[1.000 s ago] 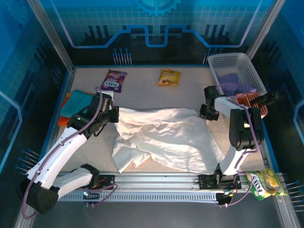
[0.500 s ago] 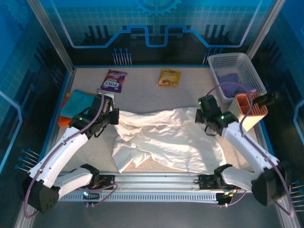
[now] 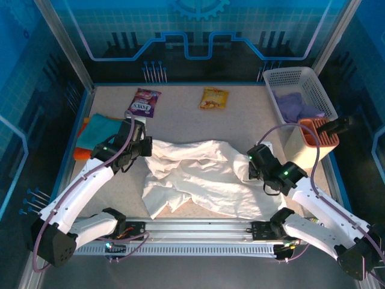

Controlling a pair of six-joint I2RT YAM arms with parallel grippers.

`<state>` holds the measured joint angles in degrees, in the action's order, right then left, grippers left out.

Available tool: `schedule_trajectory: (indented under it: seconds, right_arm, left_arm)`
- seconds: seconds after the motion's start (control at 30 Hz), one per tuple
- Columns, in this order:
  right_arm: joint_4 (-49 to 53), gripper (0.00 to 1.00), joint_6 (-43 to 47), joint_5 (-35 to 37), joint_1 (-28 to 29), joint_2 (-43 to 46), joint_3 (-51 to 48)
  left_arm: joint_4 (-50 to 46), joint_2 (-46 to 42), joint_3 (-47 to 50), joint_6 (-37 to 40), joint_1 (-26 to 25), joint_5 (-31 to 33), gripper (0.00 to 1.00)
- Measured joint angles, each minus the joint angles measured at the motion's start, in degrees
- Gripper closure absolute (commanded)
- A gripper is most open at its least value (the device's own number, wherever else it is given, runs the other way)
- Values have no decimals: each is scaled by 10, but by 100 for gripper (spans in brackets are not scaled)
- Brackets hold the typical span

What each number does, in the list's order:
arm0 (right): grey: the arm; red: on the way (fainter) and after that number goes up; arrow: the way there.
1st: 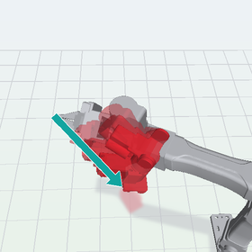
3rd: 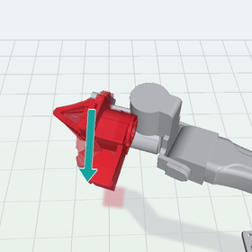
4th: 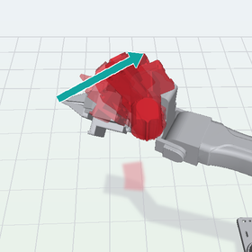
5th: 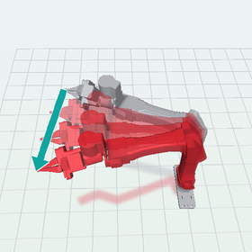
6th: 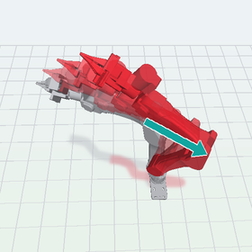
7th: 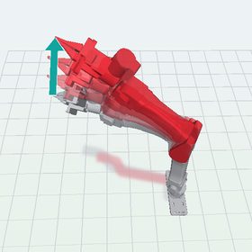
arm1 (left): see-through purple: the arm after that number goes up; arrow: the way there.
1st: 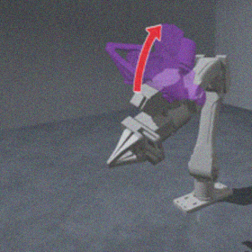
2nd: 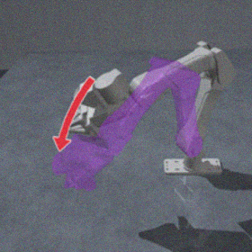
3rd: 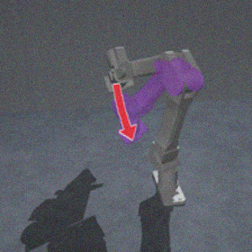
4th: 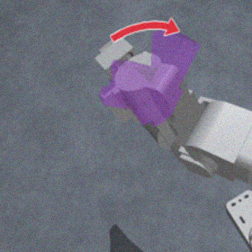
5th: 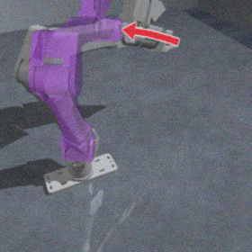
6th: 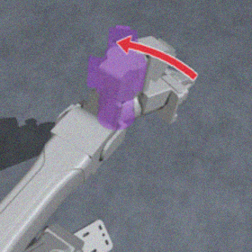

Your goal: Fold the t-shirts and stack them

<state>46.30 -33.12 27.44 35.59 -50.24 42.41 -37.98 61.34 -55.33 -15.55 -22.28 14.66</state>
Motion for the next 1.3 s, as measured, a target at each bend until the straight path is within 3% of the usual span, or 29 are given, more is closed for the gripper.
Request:
schedule_trajectory:
  seconds: [0.17,0.3,0.37,0.43,0.57,0.77,0.97,1.3]
  right_arm:
    - [-52,100,28,-52,90,-32,-15]
    - [-75,79,48,-73,202,-96,-19]
    - [-78,59,51,-74,246,-125,-19]
    - [-74,41,51,-71,263,-139,-19]
    - [-68,27,45,-56,256,-108,-19]
    - [-55,32,24,-73,150,-41,-18]
    - [-25,52,-37,-147,31,-42,-40]
    - [-43,70,-103,-260,15,-57,-148]
  left_arm:
    - [3,0,15,-10,0,-1,97]
    - [5,0,15,-10,0,-1,97]
    - [6,0,15,-10,0,-1,97]
    - [6,1,15,-10,0,-1,97]
    - [7,3,15,-10,0,-1,97]
    - [8,5,15,-10,0,-1,96]
    - [10,7,15,-10,1,-8,96]
    - [23,27,15,-10,1,-22,96]
